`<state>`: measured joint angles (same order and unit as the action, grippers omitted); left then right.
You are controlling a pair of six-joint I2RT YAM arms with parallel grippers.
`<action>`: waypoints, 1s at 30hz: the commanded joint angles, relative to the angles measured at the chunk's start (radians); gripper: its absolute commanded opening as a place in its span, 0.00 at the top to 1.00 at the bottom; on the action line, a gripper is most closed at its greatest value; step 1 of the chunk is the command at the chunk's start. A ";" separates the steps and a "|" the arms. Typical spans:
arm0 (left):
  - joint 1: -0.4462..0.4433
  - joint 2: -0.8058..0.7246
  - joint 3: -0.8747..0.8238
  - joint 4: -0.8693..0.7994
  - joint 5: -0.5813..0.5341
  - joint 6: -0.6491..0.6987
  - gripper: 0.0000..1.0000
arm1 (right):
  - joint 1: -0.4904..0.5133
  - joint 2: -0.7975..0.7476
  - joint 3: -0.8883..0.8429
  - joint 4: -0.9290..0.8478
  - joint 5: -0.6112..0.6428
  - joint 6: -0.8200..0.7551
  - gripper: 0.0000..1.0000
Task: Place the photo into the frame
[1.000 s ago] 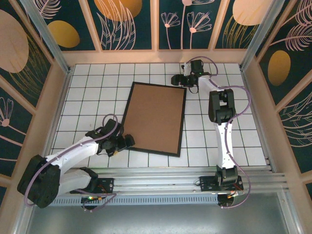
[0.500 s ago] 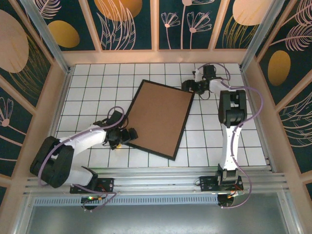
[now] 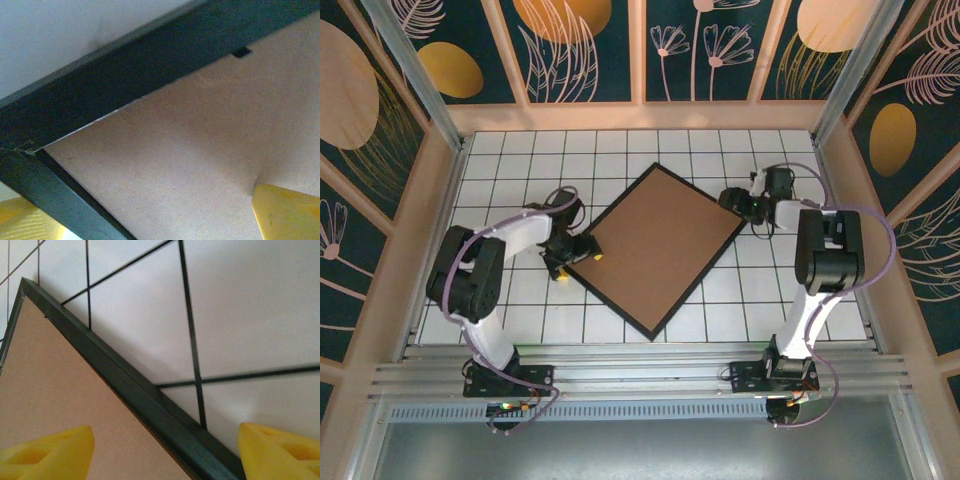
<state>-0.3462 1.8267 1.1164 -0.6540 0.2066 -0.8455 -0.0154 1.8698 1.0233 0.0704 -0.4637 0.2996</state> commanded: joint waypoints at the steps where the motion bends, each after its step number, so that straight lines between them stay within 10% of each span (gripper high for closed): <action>1: 0.043 0.149 0.153 0.662 -0.097 0.147 0.07 | 0.072 -0.064 -0.099 0.045 -0.136 0.171 0.24; 14: 0.118 0.382 0.567 0.502 -0.228 0.220 0.07 | 0.073 -0.111 -0.074 -0.153 0.117 0.024 0.22; 30: 0.128 0.184 0.223 0.616 -0.123 0.199 0.07 | 0.078 -0.189 -0.092 -0.107 0.241 0.074 0.17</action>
<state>-0.2157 2.0560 1.3937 -0.0879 0.0212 -0.6361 0.0608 1.7344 0.9504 -0.0692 -0.2726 0.3431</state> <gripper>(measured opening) 0.936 0.827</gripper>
